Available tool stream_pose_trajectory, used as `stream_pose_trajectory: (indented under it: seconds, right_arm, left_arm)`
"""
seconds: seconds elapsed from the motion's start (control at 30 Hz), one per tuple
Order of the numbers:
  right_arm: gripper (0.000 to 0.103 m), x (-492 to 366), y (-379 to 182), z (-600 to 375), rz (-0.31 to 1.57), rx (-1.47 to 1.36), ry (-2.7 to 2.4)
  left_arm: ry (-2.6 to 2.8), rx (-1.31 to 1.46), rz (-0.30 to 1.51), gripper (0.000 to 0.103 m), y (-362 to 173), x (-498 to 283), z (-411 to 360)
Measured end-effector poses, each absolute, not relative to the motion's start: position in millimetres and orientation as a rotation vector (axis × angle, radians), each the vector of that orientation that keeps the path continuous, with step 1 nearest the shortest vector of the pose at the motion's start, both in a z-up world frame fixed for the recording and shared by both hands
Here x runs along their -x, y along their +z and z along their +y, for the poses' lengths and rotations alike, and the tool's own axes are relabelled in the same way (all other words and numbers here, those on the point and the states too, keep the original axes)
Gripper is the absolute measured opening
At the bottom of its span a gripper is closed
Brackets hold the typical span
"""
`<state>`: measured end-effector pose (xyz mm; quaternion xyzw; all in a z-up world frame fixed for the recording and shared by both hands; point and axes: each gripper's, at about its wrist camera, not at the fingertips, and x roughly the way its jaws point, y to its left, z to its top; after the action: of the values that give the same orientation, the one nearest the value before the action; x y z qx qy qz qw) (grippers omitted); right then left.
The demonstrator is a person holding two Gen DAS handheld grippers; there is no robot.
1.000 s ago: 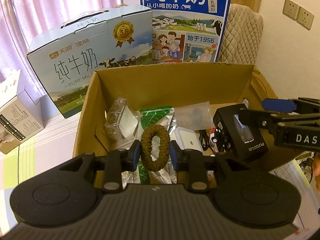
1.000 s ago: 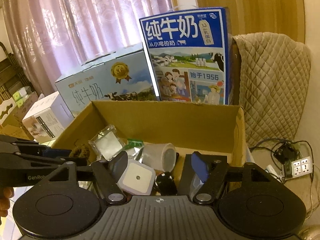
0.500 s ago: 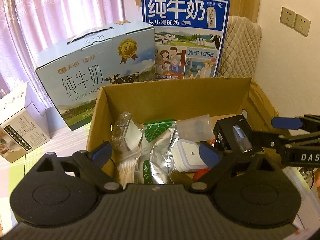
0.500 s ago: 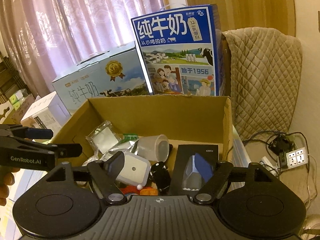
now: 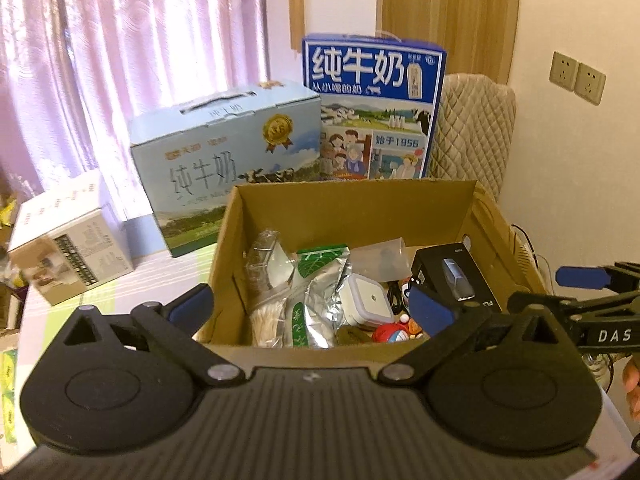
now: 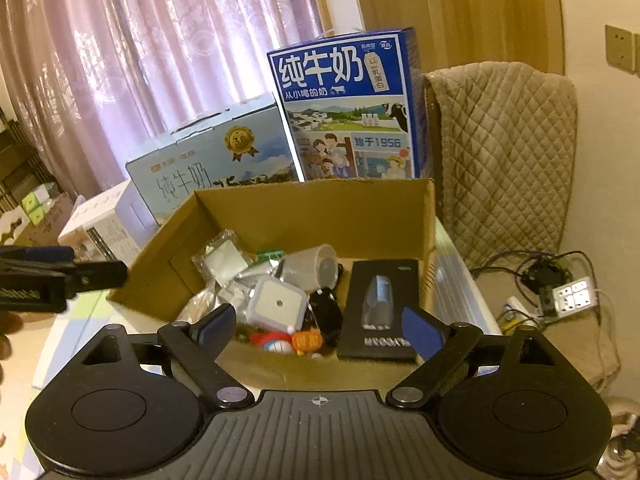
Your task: Organize objects
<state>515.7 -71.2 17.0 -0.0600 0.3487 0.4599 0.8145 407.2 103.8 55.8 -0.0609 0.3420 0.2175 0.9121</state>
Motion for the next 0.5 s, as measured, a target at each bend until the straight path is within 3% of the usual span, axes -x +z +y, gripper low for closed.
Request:
stream_pose_trajectory:
  seconds: [0.5]
  right_arm:
    - [0.088, -456.6, 32.6, -131.4, 0.761, 0.134, 0.995]
  left_arm:
    - [0.474, 0.110, 0.662, 0.102, 75.0, -333.3, 36.7]
